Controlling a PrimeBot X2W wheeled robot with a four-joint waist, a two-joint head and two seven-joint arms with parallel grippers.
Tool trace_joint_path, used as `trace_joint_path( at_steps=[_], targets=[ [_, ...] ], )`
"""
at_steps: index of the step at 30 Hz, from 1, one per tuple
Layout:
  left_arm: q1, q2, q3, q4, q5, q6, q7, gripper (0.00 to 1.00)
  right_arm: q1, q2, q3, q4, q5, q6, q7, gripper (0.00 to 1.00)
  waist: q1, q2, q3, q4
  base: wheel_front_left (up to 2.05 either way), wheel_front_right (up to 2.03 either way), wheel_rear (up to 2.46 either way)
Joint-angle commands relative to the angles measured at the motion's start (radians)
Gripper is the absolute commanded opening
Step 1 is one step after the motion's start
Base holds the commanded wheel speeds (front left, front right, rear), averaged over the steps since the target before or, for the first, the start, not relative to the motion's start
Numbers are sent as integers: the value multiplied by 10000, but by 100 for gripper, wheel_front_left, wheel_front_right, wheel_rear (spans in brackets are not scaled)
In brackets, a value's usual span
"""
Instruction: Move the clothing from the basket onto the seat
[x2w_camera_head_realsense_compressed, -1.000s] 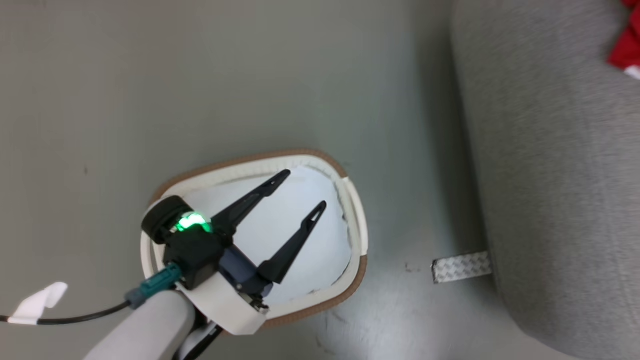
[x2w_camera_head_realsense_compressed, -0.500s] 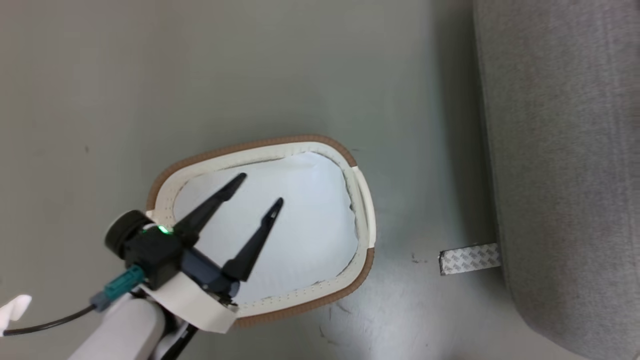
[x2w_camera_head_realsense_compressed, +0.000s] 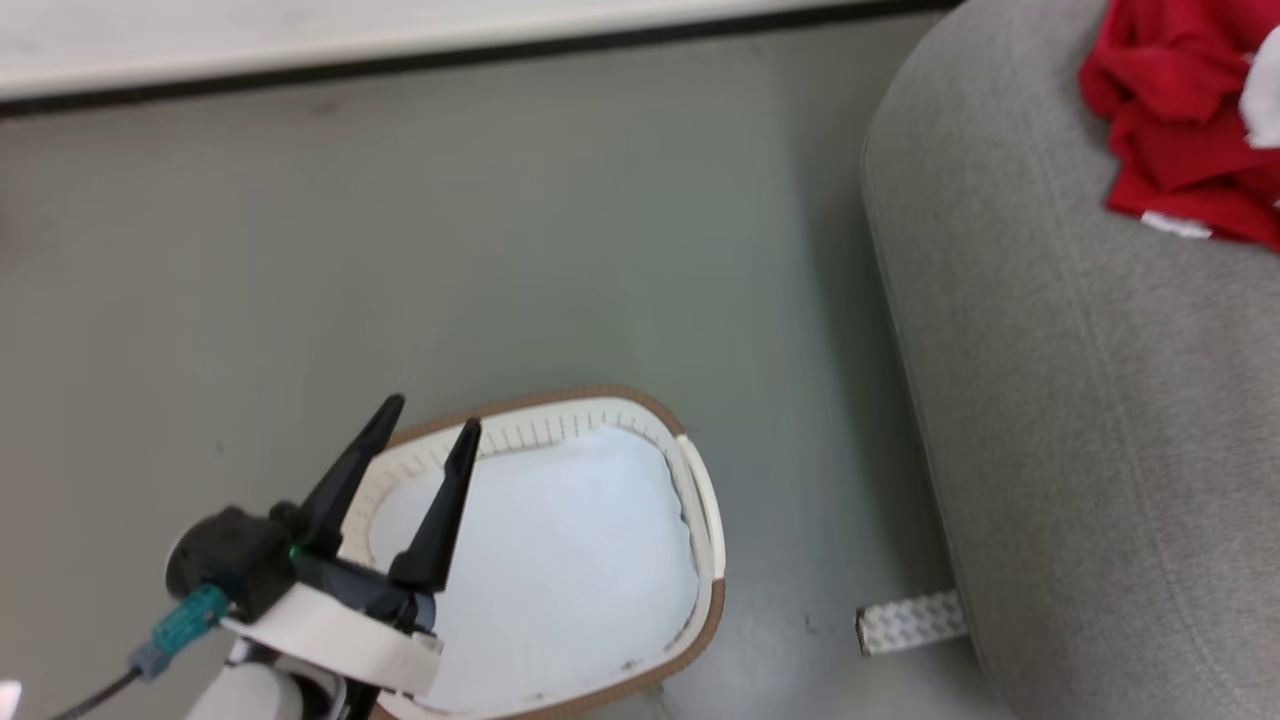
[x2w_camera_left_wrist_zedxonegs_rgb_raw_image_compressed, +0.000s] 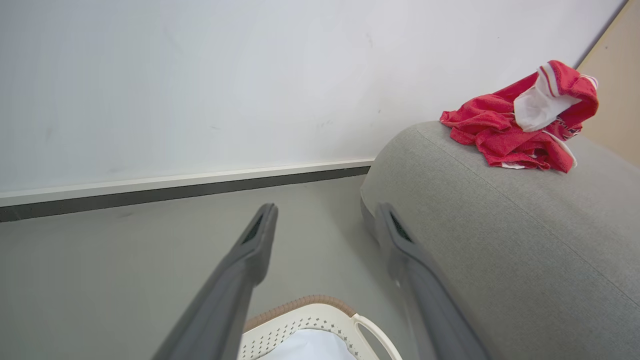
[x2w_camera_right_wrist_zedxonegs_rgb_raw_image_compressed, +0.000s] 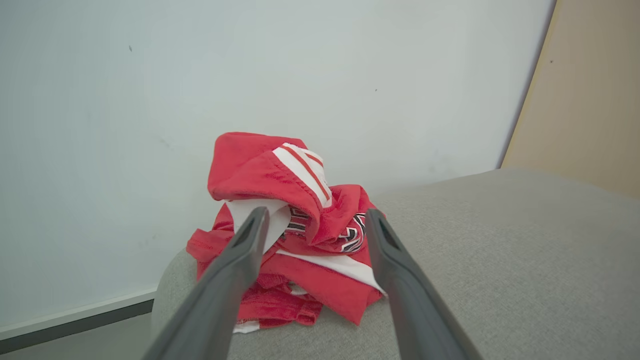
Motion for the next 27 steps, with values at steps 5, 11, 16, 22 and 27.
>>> trace_joint_path(
  at_steps=[5,11,16,22,27],
  targets=[
    [1191,-748,1023,352,371,46,-4,100,2511,-18,1550,-1393,993,-22,-42,100,1,0,-2065,267,0,0,0],
    [2264,-1634,2073,743,866,24,-5,100,4467,-16,2932,-2142,920,-22,-43,100,1,0,-3357,695,0,0,0],
    [3100,-2207,2743,1048,1320,-23,-4,100,5712,-23,3821,-2174,886,-22,-43,100,1,0,-4269,1133,0,0,0],
    [3743,-2550,3384,1289,1756,-72,-4,100,6454,-25,4536,-1820,1004,-22,-44,100,1,0,-4780,1523,0,0,0],
    [4059,-2741,3671,1450,2090,-69,-4,100,6802,-29,4811,-1514,1092,-22,-46,100,1,0,-5131,1744,0,0,0]
  ],
)
